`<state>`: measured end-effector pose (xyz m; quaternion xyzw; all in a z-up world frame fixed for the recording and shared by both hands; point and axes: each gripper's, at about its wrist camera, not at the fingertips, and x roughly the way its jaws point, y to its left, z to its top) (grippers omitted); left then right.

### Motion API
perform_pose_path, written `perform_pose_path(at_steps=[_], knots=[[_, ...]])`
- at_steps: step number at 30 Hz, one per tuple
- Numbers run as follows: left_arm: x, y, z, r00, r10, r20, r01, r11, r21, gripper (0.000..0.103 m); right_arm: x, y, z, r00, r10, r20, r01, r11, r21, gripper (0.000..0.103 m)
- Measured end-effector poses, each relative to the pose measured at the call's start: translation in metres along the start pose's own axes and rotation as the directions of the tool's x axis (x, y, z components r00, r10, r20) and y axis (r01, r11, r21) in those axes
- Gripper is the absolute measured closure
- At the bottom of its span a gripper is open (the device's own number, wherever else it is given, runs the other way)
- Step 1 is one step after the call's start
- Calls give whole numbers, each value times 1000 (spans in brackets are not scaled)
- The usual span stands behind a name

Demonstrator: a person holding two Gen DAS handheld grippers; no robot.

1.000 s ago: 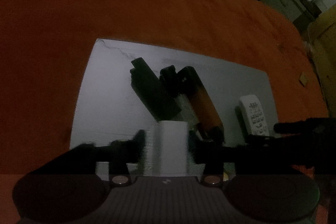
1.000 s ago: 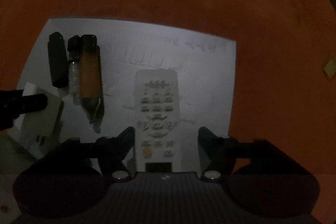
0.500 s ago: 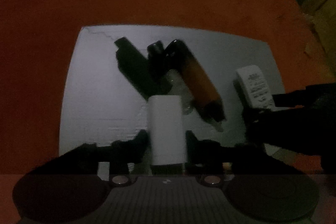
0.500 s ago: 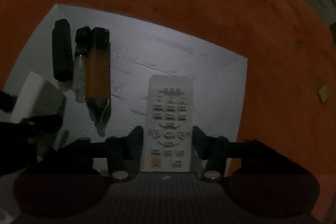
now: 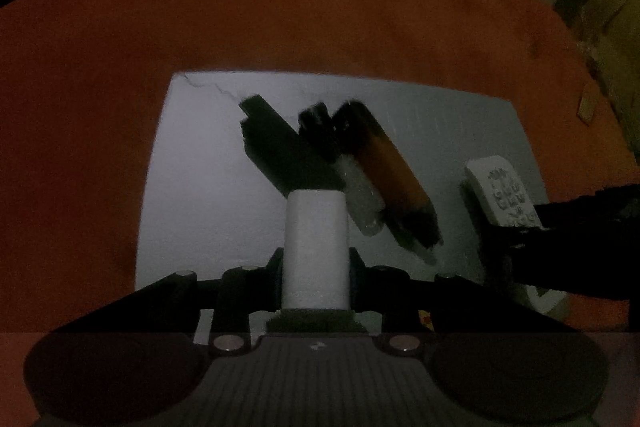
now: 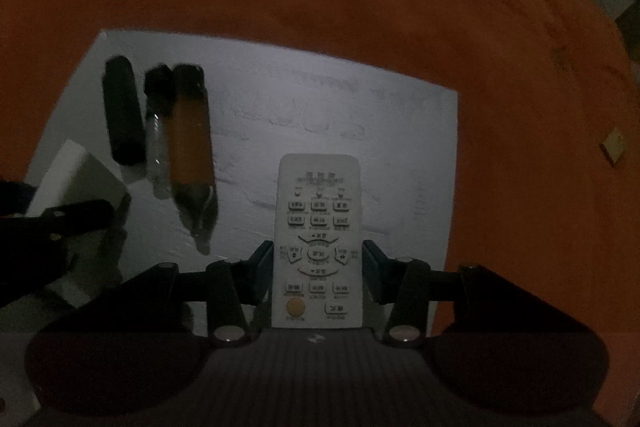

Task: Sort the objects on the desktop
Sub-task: 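Lift the markers with left tool while right tool lifts the remote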

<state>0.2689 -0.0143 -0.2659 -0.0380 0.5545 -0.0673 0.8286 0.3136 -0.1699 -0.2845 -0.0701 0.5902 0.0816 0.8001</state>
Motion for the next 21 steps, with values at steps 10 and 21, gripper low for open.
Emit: perform_pose_path(at_steps=[10,21], knots=[[-15,12,9,999,-33,35,35,999,-38,78,-22,-9,1,998,27,59,-29,999,34,54],[-19,17,11,998,-51,41,53,996,-68,78,-23,-22,0,998,9,62,-13,998,56,54]])
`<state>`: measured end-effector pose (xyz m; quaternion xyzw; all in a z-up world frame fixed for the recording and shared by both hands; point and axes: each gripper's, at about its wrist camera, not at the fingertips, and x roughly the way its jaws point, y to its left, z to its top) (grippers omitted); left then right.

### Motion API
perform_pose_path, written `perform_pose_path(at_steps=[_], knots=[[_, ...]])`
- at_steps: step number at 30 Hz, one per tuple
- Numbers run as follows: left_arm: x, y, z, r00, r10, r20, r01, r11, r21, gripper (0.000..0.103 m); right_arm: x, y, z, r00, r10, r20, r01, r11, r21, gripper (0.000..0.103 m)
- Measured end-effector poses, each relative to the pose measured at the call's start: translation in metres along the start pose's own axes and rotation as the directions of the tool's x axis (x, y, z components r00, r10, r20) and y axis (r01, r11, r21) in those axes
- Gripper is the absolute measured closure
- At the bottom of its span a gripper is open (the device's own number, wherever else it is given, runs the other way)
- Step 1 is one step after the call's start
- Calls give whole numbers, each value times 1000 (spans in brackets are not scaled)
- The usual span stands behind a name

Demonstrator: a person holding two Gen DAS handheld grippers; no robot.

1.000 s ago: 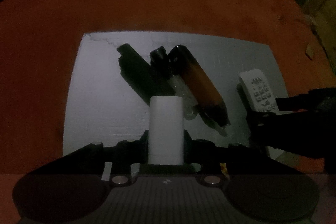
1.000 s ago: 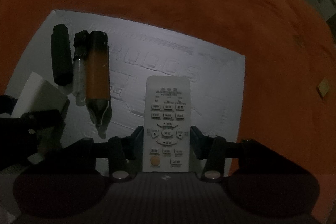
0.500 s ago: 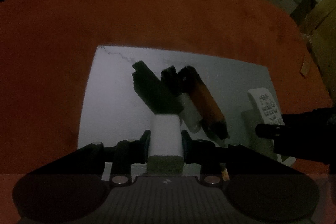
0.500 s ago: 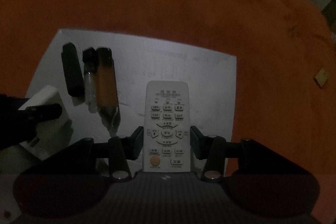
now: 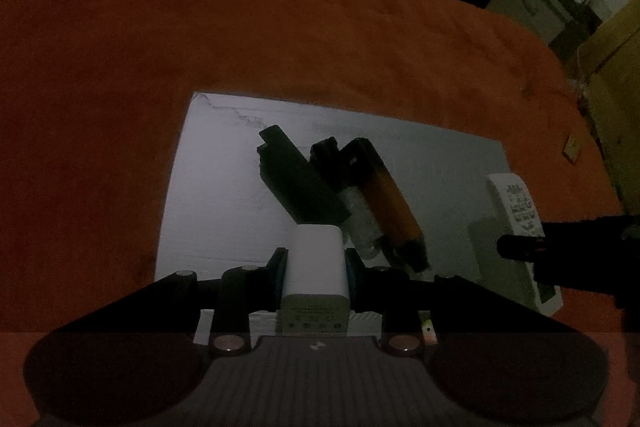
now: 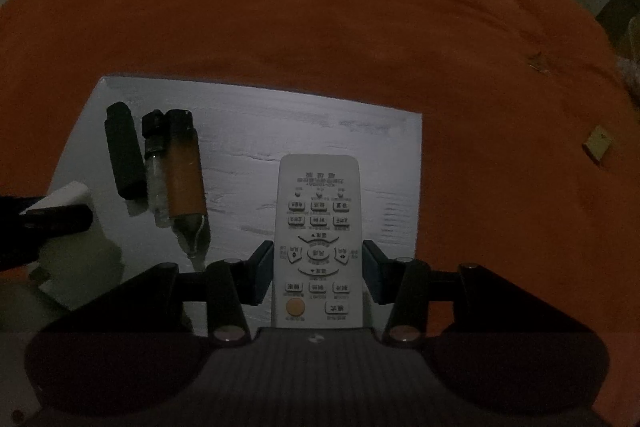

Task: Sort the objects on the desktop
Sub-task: 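Lift the markers with left tool while right tool lifts the remote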

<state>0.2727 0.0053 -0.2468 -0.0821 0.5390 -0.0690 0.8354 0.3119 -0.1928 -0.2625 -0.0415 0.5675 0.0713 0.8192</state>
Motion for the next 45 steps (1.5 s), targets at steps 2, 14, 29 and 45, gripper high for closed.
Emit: perform_pose_path(at_steps=[2,14,29,45], knots=[[-1,0,1,1000,-6,3,6,1000,-3,78,0,-1,0,1000,-1,1,1,1000,1,54],[-8,-6,6,999,-45,27,45,999,-11,78,-5,-1,0,1000,4,12,-4,1000,-5,54],[-14,-9,5,997,-66,27,67,998,-13,78,-9,4,0,1000,17,17,-16,1000,-15,54],[-25,-10,9,996,-87,35,88,996,-33,78,-18,8,3,999,29,29,-28,999,-17,54]])
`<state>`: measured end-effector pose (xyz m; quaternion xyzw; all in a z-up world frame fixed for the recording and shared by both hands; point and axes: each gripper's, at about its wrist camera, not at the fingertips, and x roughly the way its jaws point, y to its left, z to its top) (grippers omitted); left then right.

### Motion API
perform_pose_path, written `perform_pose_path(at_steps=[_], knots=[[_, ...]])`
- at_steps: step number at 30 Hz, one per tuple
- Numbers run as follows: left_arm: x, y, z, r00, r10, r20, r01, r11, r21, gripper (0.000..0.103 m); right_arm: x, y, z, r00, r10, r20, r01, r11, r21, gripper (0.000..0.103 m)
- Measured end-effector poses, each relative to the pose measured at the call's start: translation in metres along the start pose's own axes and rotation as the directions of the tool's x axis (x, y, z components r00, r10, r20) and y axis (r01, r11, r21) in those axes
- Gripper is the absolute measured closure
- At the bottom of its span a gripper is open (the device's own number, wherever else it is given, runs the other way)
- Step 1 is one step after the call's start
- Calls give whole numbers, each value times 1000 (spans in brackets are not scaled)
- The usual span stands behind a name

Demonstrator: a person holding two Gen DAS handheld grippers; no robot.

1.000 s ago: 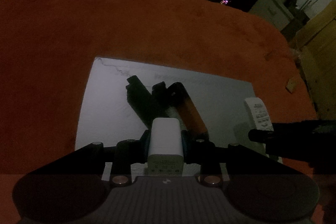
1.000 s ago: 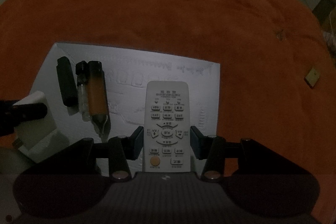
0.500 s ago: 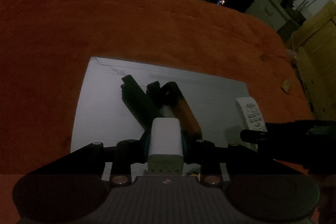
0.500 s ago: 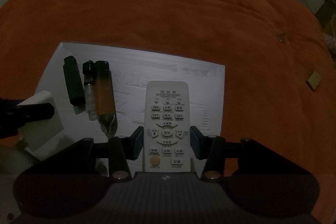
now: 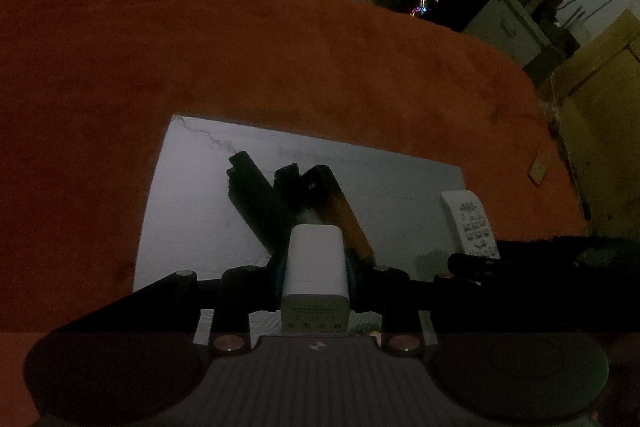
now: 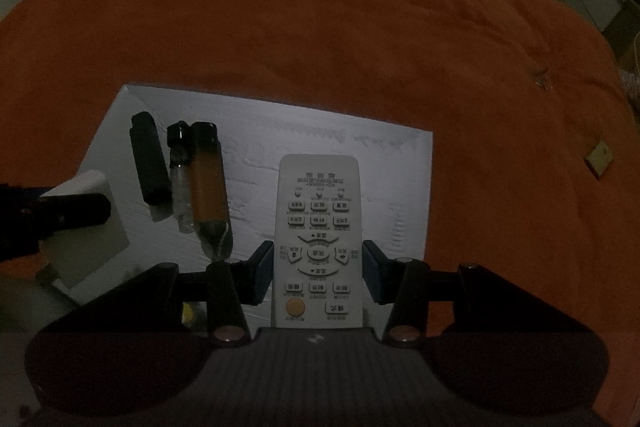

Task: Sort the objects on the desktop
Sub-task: 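Lift the markers with left tool while right tool lifts the remote, then carry the markers with left tool while right tool carries the remote over the box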

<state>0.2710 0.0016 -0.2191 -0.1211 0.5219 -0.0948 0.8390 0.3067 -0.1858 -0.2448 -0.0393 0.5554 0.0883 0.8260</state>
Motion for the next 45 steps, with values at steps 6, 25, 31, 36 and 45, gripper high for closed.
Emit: perform_pose_path(at_steps=[6,25,31,36,45], knots=[[-16,-1,5,999,-36,19,36,999,-3,78,-13,1,4,1000,14,22,-14,1000,3,54],[-82,-6,-13,988,-151,43,149,988,51,78,-80,2,-8,993,99,70,-100,995,-1,54],[-111,-9,-32,979,-199,44,195,977,89,78,-120,15,-28,985,149,90,-145,988,-51,54],[-130,-12,-53,976,-217,27,213,969,124,78,-150,33,-51,977,196,84,-185,975,-120,54],[-154,-9,-88,973,-232,7,228,962,151,78,-168,58,-97,970,242,25,-234,956,-178,54]])
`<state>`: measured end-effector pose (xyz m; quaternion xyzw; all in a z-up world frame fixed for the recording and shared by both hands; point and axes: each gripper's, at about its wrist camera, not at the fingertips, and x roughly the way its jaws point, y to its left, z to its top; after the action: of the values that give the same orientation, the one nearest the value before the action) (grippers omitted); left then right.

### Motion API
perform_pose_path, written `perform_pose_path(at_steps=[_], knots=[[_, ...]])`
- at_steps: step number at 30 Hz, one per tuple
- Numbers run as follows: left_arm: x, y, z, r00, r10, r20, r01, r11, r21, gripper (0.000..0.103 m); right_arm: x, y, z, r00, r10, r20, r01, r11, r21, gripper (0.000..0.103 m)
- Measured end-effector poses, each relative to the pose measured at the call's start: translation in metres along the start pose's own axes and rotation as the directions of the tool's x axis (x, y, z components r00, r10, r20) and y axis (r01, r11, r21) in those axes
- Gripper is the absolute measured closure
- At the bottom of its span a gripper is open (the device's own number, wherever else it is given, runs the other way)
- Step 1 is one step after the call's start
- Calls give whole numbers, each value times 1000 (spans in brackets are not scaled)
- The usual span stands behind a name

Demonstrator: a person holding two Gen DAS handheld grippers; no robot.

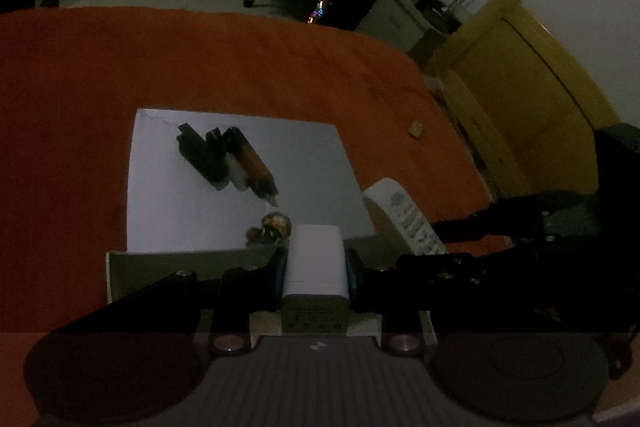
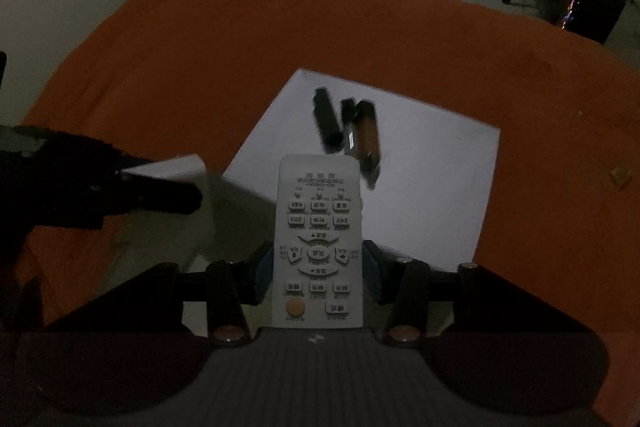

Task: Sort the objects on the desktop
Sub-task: 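Carry the markers with left tool while right tool carries the remote over the box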

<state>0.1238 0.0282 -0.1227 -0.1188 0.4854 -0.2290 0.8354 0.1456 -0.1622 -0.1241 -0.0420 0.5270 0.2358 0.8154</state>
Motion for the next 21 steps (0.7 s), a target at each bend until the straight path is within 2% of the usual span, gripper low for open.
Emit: perform_pose_path(at_steps=[7,16,21], knots=[[-7,1,-31,999,17,-38,-18,1000,-18,78,6,11,-27,998,7,-59,-8,1000,-22,54],[6,1,-75,988,26,-153,-29,999,-18,78,20,18,-61,991,16,-130,-22,999,-45,54],[13,-1,-93,986,54,-161,-54,999,8,78,28,18,-76,988,10,-155,-17,999,-44,54]])
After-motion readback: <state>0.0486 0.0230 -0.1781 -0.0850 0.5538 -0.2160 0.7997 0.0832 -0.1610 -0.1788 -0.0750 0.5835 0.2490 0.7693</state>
